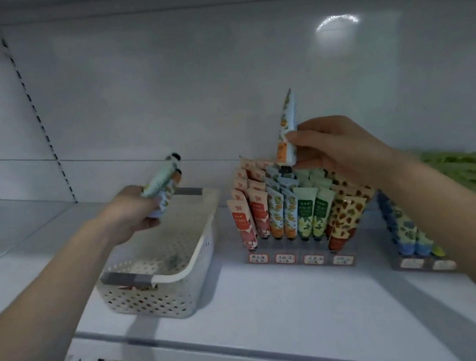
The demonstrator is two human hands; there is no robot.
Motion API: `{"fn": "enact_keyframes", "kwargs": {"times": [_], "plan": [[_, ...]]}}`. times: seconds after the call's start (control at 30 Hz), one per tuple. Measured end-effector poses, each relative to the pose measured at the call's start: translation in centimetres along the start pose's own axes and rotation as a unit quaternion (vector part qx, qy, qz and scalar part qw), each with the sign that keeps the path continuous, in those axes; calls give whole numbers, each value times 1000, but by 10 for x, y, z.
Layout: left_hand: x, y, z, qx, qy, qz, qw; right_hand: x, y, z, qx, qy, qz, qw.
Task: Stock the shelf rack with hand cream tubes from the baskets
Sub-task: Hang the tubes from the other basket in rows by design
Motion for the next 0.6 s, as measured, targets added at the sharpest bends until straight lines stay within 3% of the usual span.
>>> {"fn": "enact_keyframes", "kwargs": {"times": [0.1, 0.23, 0.37, 0.5, 0.6], "plan": [[-9, 21, -38, -8, -31, -205, 978, 3, 5, -19, -34, -10, 90, 995], [-43, 25, -91, 6, -104, -324, 940, 1, 14, -44, -71, -16, 160, 984], [-81, 9, -134, 12, -156, -311, 938, 5, 31, -65, -92, 18, 146, 985], [-112, -16, -158, 10, -119, -274, 954, 14, 49, -85, -77, 41, 50, 995], [-129, -40, -167, 34, -76, -300, 950, 22, 62, -103, -69, 91, 39, 993]]}}
Point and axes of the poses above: each hand's wrist, its own z-axis towards the middle knuckle, its own x-axis out of the back of the hand, y = z × x, the point moved 4 cm from there along z, towards the middle knuckle, and after that the axes turned 2 degrees about z, right-handed, at the moved point
